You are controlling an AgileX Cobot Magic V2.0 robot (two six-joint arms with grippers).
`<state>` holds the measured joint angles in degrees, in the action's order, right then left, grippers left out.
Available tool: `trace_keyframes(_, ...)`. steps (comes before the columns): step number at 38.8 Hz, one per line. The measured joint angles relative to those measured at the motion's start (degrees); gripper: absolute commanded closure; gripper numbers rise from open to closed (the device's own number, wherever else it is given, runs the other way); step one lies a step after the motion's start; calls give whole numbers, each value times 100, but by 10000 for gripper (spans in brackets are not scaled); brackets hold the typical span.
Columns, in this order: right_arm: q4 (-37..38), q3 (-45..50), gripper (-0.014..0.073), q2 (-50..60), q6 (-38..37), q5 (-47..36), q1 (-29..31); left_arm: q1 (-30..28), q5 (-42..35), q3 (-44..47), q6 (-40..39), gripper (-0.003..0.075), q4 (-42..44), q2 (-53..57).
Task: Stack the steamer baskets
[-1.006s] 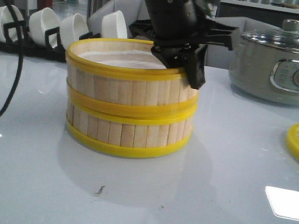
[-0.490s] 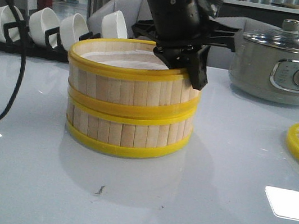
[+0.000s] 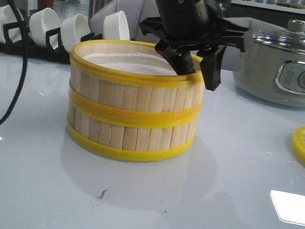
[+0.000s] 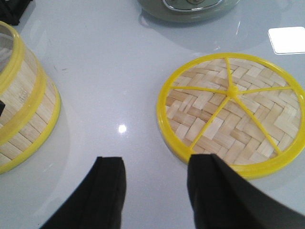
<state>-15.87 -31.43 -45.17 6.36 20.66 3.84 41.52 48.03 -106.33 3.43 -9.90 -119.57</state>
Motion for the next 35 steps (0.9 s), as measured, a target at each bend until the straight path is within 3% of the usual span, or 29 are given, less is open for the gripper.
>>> trace_keyframes(15,0,0,172,0,0,0,0,-240,267,-1103,-23,373,450,0)
trace_keyframes(17,0,0,172,0,0,0,0,-346,358,-1279,-47,416,450,0)
trace_keyframes(22,0,0,172,0,0,0,0,-665,625,-1596,-72,650,462,0)
trace_keyframes(25,0,0,172,-4,0,0,0,-897,778,-1651,-72,616,474,62)
trace_keyframes(35,0,0,172,-197,0,-9,0,-1741,1167,-1651,-72,633,497,595)
